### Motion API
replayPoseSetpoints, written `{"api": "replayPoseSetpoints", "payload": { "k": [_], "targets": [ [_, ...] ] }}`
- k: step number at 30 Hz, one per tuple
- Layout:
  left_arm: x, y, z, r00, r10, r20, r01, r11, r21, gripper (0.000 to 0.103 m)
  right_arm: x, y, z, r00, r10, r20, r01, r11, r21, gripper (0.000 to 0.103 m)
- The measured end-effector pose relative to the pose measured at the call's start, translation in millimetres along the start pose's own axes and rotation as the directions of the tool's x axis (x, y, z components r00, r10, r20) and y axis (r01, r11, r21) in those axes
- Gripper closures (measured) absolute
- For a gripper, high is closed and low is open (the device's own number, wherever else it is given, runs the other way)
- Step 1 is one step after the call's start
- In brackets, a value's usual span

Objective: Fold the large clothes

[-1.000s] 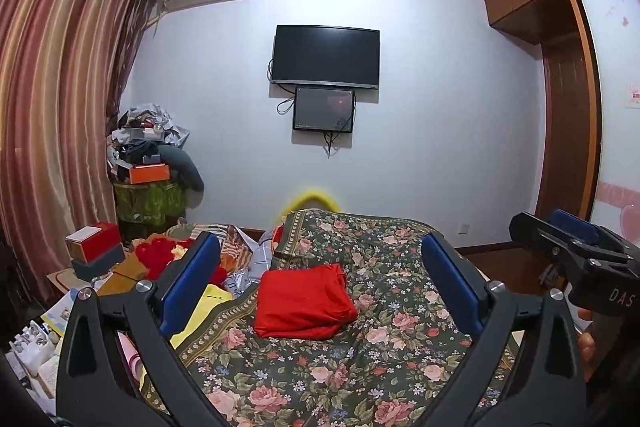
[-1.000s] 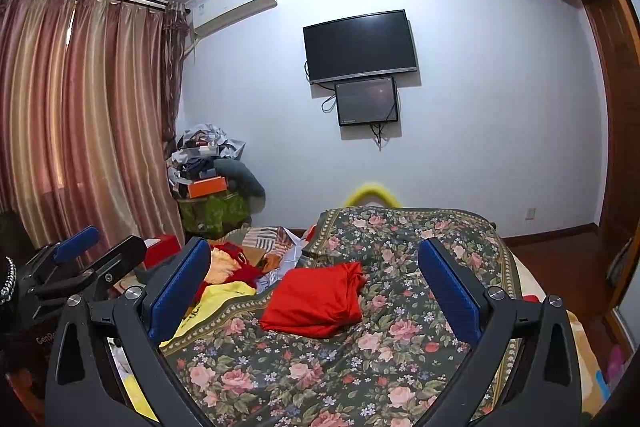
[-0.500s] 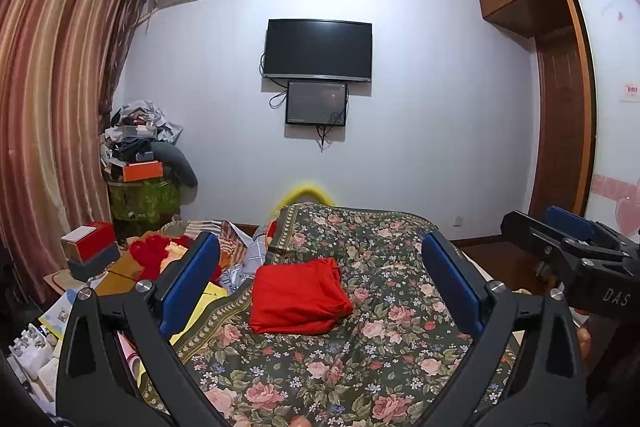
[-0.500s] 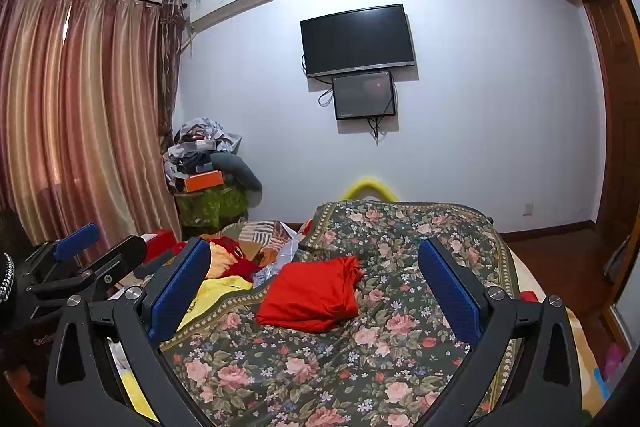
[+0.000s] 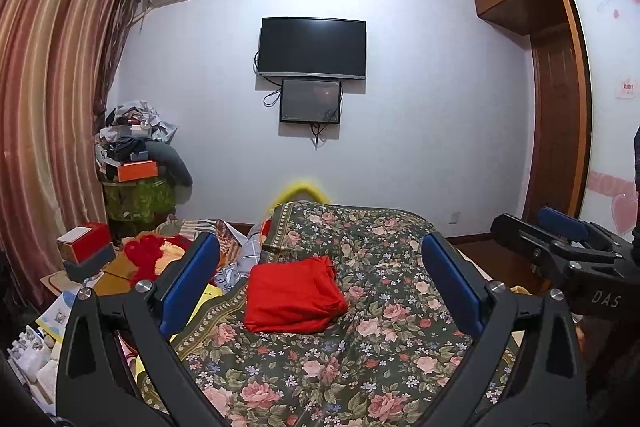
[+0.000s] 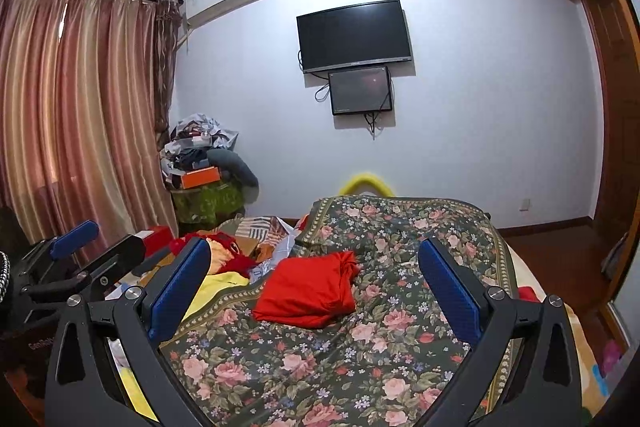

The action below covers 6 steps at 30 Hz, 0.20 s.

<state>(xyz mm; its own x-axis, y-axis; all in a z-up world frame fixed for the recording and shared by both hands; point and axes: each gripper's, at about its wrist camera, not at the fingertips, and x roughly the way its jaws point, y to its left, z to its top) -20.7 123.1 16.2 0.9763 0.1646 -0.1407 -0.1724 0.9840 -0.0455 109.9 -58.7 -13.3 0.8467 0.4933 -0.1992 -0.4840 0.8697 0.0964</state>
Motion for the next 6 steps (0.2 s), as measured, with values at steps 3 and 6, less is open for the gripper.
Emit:
{"api": "replayPoseSetpoints", "payload": {
  "k": [3,6],
  "targets": [
    [-0.1,0.5,-0.3,1.0,-0.004,0.0,0.004,1.0,-0.002,0.001,-0.4,-1.0,0.1,1.0,-0.002,-0.004,0.002,1.0,0.002,0.0],
    [-0.2,-0.2,-0.4,1.0,-0.009,-0.005,0.009,1.0,0.0,0.001,0.6,-1.7,0.2,1.0,0.001,-0.006,-0.001,1.0,0.005,0.0]
  ]
}}
